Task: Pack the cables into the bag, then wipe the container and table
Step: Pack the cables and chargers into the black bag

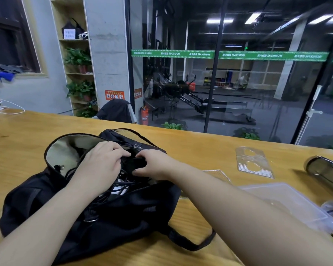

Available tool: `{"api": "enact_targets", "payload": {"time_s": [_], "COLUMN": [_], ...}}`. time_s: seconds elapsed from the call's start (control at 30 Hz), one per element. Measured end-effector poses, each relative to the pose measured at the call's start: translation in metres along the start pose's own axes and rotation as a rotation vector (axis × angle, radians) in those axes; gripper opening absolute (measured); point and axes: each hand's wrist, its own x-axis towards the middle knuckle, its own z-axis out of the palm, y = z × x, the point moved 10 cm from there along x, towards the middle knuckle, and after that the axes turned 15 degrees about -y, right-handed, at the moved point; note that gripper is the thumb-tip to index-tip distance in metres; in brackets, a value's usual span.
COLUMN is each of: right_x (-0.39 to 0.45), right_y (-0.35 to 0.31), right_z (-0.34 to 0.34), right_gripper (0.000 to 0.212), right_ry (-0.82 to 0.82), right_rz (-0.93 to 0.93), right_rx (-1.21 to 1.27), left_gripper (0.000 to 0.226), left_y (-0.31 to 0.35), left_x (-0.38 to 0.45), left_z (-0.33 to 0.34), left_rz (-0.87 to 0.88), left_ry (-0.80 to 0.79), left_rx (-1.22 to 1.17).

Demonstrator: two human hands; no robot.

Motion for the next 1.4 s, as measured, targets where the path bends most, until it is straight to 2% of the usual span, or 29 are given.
{"api": "enact_targets", "payload": {"time_s": [0.13,0.27,0.37,0.47,0.6,0.87,1.0,1.13,1.23,1.3,1.4], "right_x": [-0.009,-0.033,-0.061,-0.092,-0.131,-0.206,-0.247,-0.29,-0.326,-0.349,-0.384], "right_y": [-0.009,-0.009,-0.002,0.019,0.056,0.132,0.17,0.21,0.243,0.266,0.293], "right_z": [-0.006,-0.018,-0.032,-0.044,-0.055,-0.064,-0.065,-0.063,-0.06,-0.057,-0.056], "right_gripper": [0.03,0.022,0.027,0.043,0.054,0.055,0.053,0.053,0.053,0.052,0.042], "right_ry": [0.055,0.143,0.224,0.324,0.449,0.583,0.621,0.634,0.636,0.635,0.655], "right_rz": [-0.046,-0.089,-0.114,-0.096,-0.032,0.147,0.251,0.343,0.434,0.51,0.592], "right_rx": [-0.065,-0.032,0.021,0.076,0.123,0.115,0.104,0.095,0.101,0.107,0.099], "left_gripper": [0.028,0.027,0.031,0.027,0.033,0.048,0.065,0.076,0.072,0.06,0.055], "left_y": [0.019,0.039,0.058,0.081,0.114,0.206,0.263,0.315,0.352,0.376,0.413], "left_x": [0.003,0.005,0.007,0.007,0.008,0.018,0.023,0.02,0.02,0.022,0.021], "left_z": [0.0,-0.004,-0.009,-0.009,0.001,0.03,0.052,0.063,0.063,0.072,0.082], "left_rz": [0.031,0.031,0.044,0.049,0.041,0.131,0.283,0.43,0.483,0.516,0.585], "left_ry": [0.029,0.101,0.169,0.217,0.216,0.094,-0.079,-0.135,-0.141,-0.199,-0.242], "left_rx": [-0.001,0.005,-0.016,-0.03,-0.093,-0.271,-0.23,-0.201,-0.22,-0.194,-0.172]}}
